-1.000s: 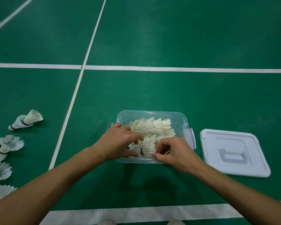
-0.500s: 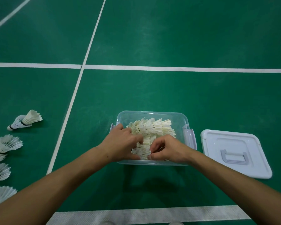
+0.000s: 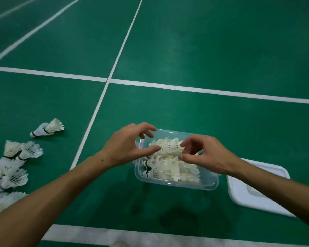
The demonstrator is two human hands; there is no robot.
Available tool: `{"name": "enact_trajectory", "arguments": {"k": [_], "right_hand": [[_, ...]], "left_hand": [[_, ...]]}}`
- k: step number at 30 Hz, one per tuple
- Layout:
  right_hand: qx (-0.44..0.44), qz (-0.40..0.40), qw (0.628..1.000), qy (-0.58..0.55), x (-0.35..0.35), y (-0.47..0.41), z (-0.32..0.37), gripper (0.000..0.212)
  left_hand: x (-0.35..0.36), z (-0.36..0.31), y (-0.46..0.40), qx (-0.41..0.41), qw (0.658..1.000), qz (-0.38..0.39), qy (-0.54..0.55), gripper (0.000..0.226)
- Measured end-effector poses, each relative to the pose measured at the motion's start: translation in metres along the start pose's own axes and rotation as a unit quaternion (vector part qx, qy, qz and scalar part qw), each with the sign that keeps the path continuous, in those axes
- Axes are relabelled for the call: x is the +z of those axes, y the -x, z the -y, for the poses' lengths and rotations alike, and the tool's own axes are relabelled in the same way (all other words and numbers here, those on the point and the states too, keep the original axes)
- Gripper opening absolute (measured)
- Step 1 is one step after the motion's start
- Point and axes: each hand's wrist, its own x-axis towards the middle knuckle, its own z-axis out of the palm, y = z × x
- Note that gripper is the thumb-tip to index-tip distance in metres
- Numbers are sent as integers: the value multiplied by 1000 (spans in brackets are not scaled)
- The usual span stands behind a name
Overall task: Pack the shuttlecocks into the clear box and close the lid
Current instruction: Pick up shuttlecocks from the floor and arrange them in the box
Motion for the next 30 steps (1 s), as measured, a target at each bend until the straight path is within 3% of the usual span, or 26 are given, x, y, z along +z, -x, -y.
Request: {"name": "enact_trajectory", "arguments": {"k": [7,15,24,30], "right_hand": [[-96,18,993,67,-6,-43,103,51],[-194,41,978,56,119,-124,218,46],[-203,105,972,46,261,-202,242,52],[-155,101,980,70,303,-243,222,46]], "left_hand": [[-72,20,45,-86,984,-155,16,62],[-154,96,174,-249,940,-227,-57,66],[-178,203,247,-370,903,-163,-146,65],[-160,260,227,-362,902,-58,-227,71]]}}
